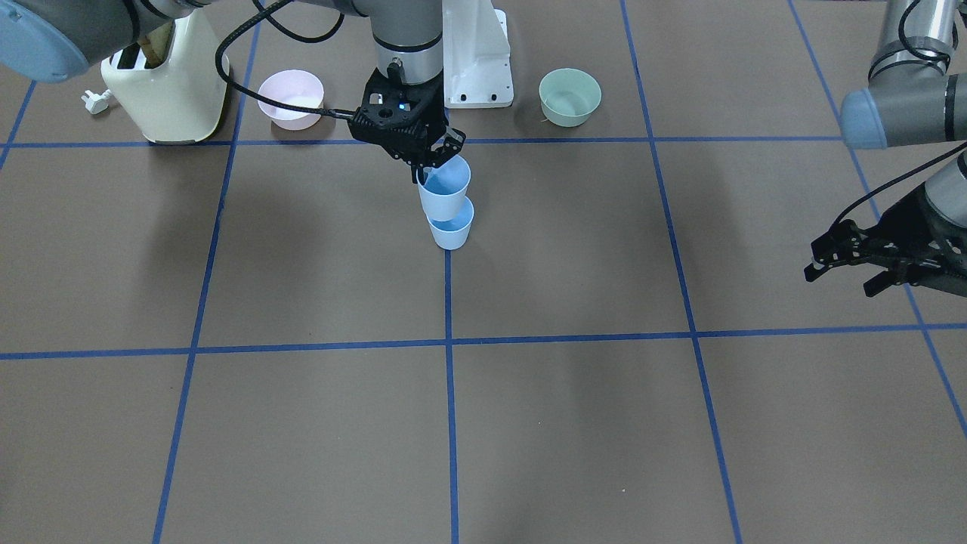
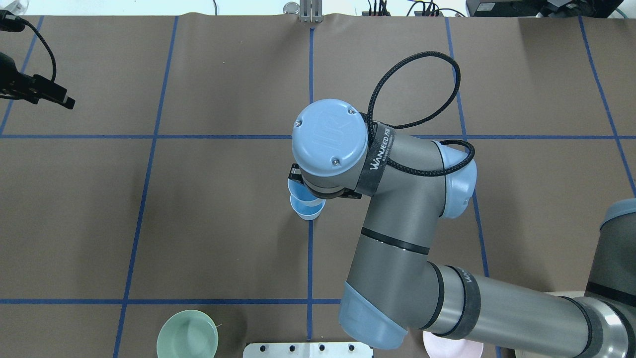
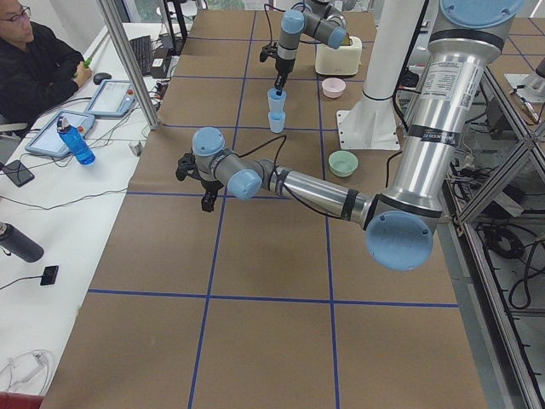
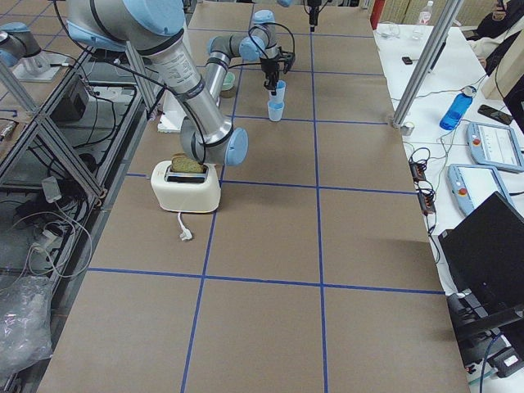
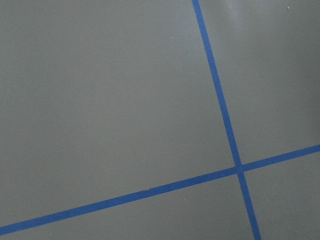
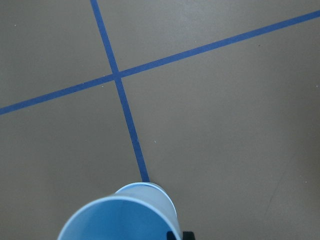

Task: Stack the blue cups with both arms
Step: 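Carry the cup with the right gripper over the cup at center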

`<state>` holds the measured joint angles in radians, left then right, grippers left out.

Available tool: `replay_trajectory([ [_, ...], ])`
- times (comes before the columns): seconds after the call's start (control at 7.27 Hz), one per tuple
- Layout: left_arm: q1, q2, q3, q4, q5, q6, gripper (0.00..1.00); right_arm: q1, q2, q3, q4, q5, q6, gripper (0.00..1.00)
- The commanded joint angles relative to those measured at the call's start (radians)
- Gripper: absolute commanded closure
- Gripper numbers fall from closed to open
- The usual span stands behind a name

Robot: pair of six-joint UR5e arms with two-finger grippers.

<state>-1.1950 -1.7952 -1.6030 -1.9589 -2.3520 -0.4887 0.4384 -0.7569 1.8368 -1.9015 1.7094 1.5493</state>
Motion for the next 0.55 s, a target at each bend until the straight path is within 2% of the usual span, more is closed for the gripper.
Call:
replay_trajectory([
  [0.0, 0.0, 0.007, 0.0, 0.0, -0.001, 0.002, 0.02, -0.02, -0.001, -0.013, 0.001, -0.019, 0.003, 1.0],
  [0.41, 0.0, 0.007, 0.0, -0.002, -0.001, 0.004, 0.02, -0.032, 0.001, -0.033, 0.007, -0.028, 0.003, 1.0],
])
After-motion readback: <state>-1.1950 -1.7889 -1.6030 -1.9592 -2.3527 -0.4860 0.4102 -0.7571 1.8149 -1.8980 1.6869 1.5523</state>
